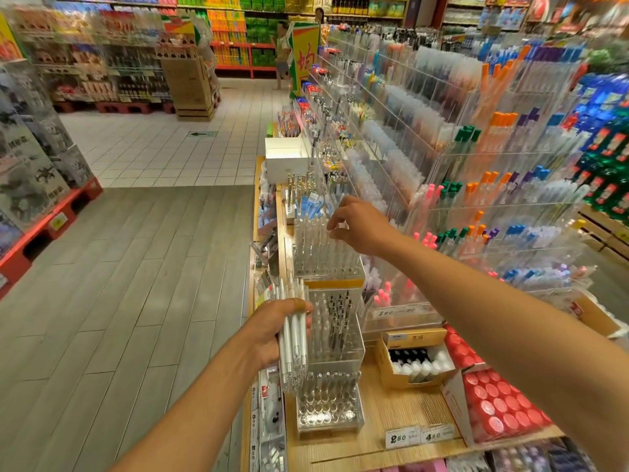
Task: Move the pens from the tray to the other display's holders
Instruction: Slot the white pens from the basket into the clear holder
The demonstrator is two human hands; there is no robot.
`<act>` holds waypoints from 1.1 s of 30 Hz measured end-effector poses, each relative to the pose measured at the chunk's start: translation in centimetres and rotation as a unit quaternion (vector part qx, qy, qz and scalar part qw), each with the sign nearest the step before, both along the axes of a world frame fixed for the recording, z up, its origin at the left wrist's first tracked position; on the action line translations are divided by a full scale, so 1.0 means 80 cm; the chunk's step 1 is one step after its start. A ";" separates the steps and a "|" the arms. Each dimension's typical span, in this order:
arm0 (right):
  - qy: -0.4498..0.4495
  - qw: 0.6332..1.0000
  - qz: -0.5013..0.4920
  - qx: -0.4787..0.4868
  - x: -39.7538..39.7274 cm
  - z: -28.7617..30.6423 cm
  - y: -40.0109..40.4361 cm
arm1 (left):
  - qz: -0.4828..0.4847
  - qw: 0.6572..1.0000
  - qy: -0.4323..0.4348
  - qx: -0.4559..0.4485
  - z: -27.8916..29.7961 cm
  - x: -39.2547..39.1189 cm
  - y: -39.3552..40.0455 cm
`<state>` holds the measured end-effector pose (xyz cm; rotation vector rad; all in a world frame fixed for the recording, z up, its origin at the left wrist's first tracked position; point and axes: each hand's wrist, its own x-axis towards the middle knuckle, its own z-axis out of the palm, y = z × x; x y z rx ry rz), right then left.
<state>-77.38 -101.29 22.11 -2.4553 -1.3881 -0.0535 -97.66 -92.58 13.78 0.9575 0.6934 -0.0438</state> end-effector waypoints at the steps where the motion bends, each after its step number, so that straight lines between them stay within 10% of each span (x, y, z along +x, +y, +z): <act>1: -0.011 1.000 -0.001 0.006 -0.002 0.001 -0.001 | -0.001 1.000 -0.003 0.000 0.001 0.000 0.000; 4: 0.002 0.996 -0.002 0.085 -0.024 -0.008 -0.010 | 0.002 1.000 -0.011 -0.002 0.001 0.002 -0.001; 11: 0.393 0.917 -0.020 0.072 -0.088 -0.056 -0.025 | 0.013 0.999 -0.021 0.033 0.004 0.006 -0.007; 33: 0.514 0.846 -0.079 0.113 -0.070 -0.037 -0.027 | 0.040 0.998 -0.042 0.028 0.011 0.015 -0.009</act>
